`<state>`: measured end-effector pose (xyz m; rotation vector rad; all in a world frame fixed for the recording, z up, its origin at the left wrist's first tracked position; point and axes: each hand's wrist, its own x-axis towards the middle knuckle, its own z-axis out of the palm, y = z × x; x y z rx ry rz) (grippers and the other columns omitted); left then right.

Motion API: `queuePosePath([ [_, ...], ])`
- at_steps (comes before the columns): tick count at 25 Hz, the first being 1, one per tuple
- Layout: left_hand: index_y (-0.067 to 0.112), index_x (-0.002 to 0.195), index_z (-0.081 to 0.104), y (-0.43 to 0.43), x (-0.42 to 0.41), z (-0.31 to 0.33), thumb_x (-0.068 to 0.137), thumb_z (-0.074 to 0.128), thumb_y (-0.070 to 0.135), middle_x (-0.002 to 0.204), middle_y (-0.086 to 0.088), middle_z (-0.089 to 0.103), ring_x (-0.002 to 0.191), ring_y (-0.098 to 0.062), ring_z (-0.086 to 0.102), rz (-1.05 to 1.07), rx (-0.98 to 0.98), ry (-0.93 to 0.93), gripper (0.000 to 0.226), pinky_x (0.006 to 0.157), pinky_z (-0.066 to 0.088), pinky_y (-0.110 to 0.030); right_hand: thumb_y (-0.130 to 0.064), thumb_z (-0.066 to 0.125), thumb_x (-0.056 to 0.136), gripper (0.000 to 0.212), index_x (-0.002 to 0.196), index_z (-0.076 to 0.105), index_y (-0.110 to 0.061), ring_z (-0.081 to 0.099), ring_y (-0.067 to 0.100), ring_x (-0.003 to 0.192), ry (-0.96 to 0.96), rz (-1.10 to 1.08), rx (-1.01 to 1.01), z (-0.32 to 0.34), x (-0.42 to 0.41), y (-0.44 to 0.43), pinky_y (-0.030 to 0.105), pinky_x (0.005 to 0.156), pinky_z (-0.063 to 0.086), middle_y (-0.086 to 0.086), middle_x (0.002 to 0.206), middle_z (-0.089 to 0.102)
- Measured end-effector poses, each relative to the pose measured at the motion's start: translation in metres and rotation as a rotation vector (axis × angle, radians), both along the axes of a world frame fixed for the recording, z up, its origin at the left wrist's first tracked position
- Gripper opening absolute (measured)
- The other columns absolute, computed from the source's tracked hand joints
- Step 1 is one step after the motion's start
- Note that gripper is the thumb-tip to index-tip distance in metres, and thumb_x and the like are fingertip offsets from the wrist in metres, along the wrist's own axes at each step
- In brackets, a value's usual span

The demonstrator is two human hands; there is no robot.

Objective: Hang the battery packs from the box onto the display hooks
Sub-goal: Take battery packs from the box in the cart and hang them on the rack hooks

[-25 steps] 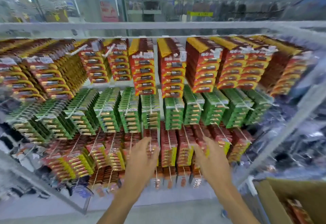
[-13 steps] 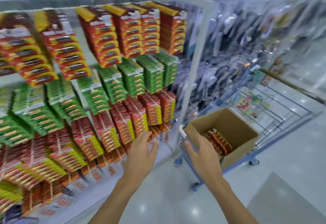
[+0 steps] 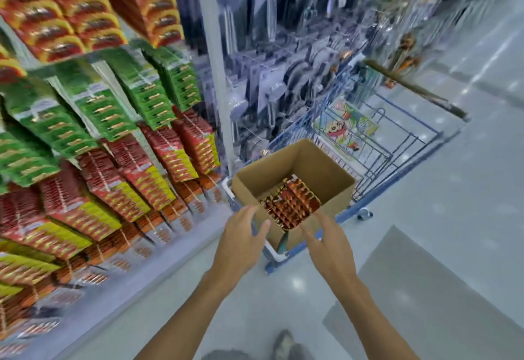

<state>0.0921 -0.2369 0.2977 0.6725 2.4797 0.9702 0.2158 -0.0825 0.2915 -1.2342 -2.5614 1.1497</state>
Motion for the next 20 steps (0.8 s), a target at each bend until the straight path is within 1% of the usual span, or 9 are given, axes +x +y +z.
queuePosePath([
  [2, 0.015, 0.145, 0.052, 0.020, 0.005, -0.010, 0.105, 0.054, 0.042, 0.150, -0.002, 0.054, 0.140, -0.021, 0.046, 0.007, -0.028, -0.022, 0.048, 0.111, 0.032, -0.028, -0.042, 0.054, 0.104, 0.045, 0.145, 0.049, -0.024, 0.054, 0.025, 0.126, -0.035, 0.022, -0.029, -0.013, 0.001, 0.023, 0.041, 0.098, 0.045, 0.006, 0.140, 0.057],
  [4, 0.016, 0.148, 0.050, 0.039, 0.006, -0.019, 0.105, 0.053, 0.043, 0.152, -0.001, 0.052, 0.141, -0.020, 0.044, 0.024, -0.041, -0.073, 0.050, 0.111, 0.033, -0.028, -0.038, 0.055, 0.105, 0.041, 0.142, 0.051, -0.021, 0.052, 0.026, 0.129, -0.073, 0.041, -0.058, -0.025, -0.002, 0.045, 0.042, 0.099, 0.045, 0.007, 0.139, 0.058],
  [7, 0.017, 0.150, 0.049, 0.067, -0.006, -0.033, 0.105, 0.053, 0.044, 0.154, 0.000, 0.050, 0.142, -0.019, 0.043, 0.030, -0.045, -0.138, 0.052, 0.112, 0.033, -0.029, -0.038, 0.053, 0.105, 0.048, 0.149, 0.047, -0.020, 0.049, 0.026, 0.137, -0.125, 0.053, -0.081, -0.040, -0.015, 0.076, 0.041, 0.106, 0.043, 0.005, 0.147, 0.055],
  [10, 0.019, 0.147, 0.050, 0.102, -0.029, -0.049, 0.106, 0.053, 0.041, 0.149, 0.001, 0.055, 0.138, -0.018, 0.050, 0.035, -0.026, -0.177, 0.047, 0.109, 0.040, -0.031, -0.038, 0.054, 0.105, 0.051, 0.151, 0.045, -0.018, 0.048, 0.025, 0.140, -0.152, 0.058, -0.090, -0.057, -0.039, 0.105, 0.041, 0.110, 0.041, 0.005, 0.153, 0.052],
  [12, 0.021, 0.146, 0.051, 0.125, -0.047, -0.061, 0.105, 0.053, 0.040, 0.147, 0.003, 0.055, 0.137, -0.016, 0.050, 0.057, -0.033, -0.224, 0.045, 0.108, 0.043, -0.031, -0.041, 0.053, 0.105, 0.050, 0.150, 0.047, -0.020, 0.052, 0.024, 0.136, -0.163, 0.063, -0.076, -0.065, -0.058, 0.124, 0.040, 0.109, 0.045, 0.002, 0.151, 0.054],
  [14, 0.021, 0.147, 0.051, 0.145, -0.063, -0.076, 0.105, 0.053, 0.040, 0.148, 0.004, 0.055, 0.137, -0.014, 0.049, 0.054, -0.058, -0.264, 0.045, 0.106, 0.039, -0.026, -0.043, 0.053, 0.105, 0.051, 0.150, 0.047, -0.021, 0.057, 0.022, 0.129, -0.187, 0.062, -0.070, -0.073, -0.079, 0.142, 0.038, 0.106, 0.047, 0.000, 0.149, 0.055],
  [16, 0.019, 0.148, 0.050, 0.161, -0.079, -0.090, 0.105, 0.054, 0.040, 0.148, 0.002, 0.055, 0.137, -0.015, 0.050, 0.071, -0.092, -0.297, 0.047, 0.105, 0.039, -0.026, -0.041, 0.053, 0.105, 0.049, 0.149, 0.048, -0.020, 0.059, 0.022, 0.125, -0.224, 0.093, -0.072, -0.085, -0.102, 0.162, 0.038, 0.104, 0.049, 0.001, 0.147, 0.056],
  [18, 0.018, 0.149, 0.049, 0.173, -0.092, -0.102, 0.105, 0.055, 0.039, 0.150, 0.000, 0.054, 0.138, -0.017, 0.050, 0.111, -0.133, -0.334, 0.049, 0.109, 0.041, -0.031, -0.038, 0.056, 0.104, 0.045, 0.144, 0.050, -0.018, 0.058, 0.024, 0.124, -0.265, 0.116, -0.099, -0.099, -0.123, 0.184, 0.041, 0.103, 0.051, 0.003, 0.140, 0.059],
  [20, 0.017, 0.147, 0.051, 0.185, -0.100, -0.118, 0.105, 0.056, 0.036, 0.148, -0.002, 0.056, 0.135, -0.019, 0.054, 0.166, -0.187, -0.364, 0.047, 0.104, 0.043, -0.029, -0.035, 0.058, 0.103, 0.038, 0.136, 0.054, -0.016, 0.059, 0.027, 0.119, -0.316, 0.160, -0.132, -0.120, -0.145, 0.208, 0.042, 0.100, 0.051, 0.006, 0.130, 0.062],
])
